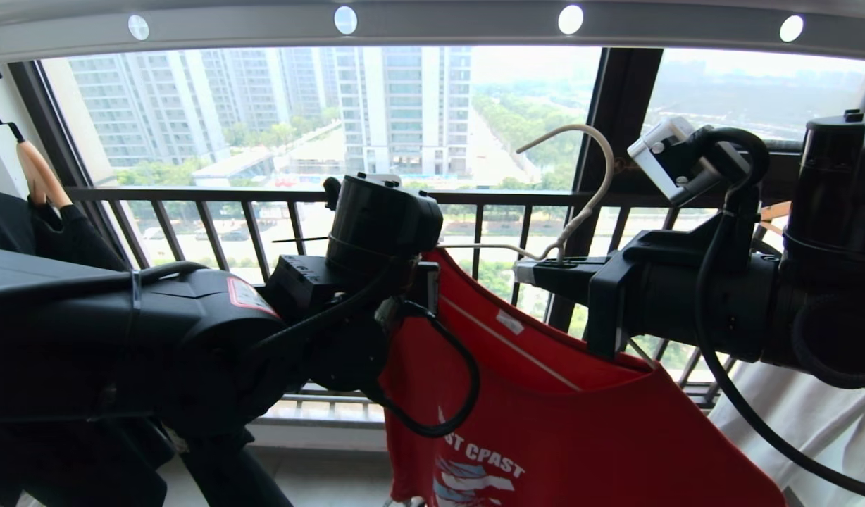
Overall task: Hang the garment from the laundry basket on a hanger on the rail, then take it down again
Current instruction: Take the clothes off the clothes rack
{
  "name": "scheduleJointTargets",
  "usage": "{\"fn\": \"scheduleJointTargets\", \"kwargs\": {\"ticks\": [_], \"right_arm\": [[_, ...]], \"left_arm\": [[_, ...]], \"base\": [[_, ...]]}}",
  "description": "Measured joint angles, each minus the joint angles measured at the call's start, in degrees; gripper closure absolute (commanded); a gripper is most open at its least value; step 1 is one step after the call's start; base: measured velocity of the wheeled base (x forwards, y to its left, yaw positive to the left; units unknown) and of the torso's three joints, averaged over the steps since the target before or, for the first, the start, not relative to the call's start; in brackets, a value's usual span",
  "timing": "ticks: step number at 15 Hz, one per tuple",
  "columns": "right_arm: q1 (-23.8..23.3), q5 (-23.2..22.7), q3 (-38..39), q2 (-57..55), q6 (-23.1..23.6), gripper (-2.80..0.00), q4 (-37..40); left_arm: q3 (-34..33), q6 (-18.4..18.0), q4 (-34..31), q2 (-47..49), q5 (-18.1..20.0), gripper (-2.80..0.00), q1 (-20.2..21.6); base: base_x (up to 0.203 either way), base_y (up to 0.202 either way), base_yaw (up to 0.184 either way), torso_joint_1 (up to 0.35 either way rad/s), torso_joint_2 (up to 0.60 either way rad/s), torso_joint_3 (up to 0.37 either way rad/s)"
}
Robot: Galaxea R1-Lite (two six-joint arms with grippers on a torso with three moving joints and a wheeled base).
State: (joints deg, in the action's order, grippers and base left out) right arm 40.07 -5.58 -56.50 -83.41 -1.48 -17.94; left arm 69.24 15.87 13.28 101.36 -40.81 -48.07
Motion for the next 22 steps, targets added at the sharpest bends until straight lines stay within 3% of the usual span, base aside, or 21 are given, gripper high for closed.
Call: {"fn": "scheduleJointTargets", "kwargs": {"ticks": [8, 11, 14, 18, 22], "right_arm": [[-0.1, 0.0, 0.0, 0.2, 0.1, 0.0, 0.0], [-0.1, 0.0, 0.1, 0.1, 0.1, 0.0, 0.0], [-0.1, 0.0, 0.1, -0.2, 0.1, 0.0, 0.0], [-0.1, 0.0, 0.2, -0.3, 0.2, 0.0, 0.1], [-0.2, 0.1, 0.2, -0.3, 0.2, 0.0, 0.2]], "left_arm": [[-0.6, -0.1, 0.0, -1.8, 1.2, 0.0, 1.0], [-1.6, -1.2, -0.1, -4.8, 7.8, 0.0, 5.0], [-2.1, -2.3, 0.1, -6.3, 11.6, 0.0, 9.1], [-2.5, -1.3, 0.0, -6.8, 22.6, 0.0, 15.1], [-2.9, 4.0, 0.1, -6.9, 40.7, 0.0, 22.0]], "base": [[0.0, 0.0, 0.0, 0.0, 0.0, 0.0], [0.0, 0.0, 0.0, 0.0, 0.0, 0.0], [0.0, 0.0, 0.0, 0.0, 0.0, 0.0], [0.0, 0.0, 0.0, 0.0, 0.0, 0.0], [0.0, 0.0, 0.0, 0.0, 0.0, 0.0]]}}
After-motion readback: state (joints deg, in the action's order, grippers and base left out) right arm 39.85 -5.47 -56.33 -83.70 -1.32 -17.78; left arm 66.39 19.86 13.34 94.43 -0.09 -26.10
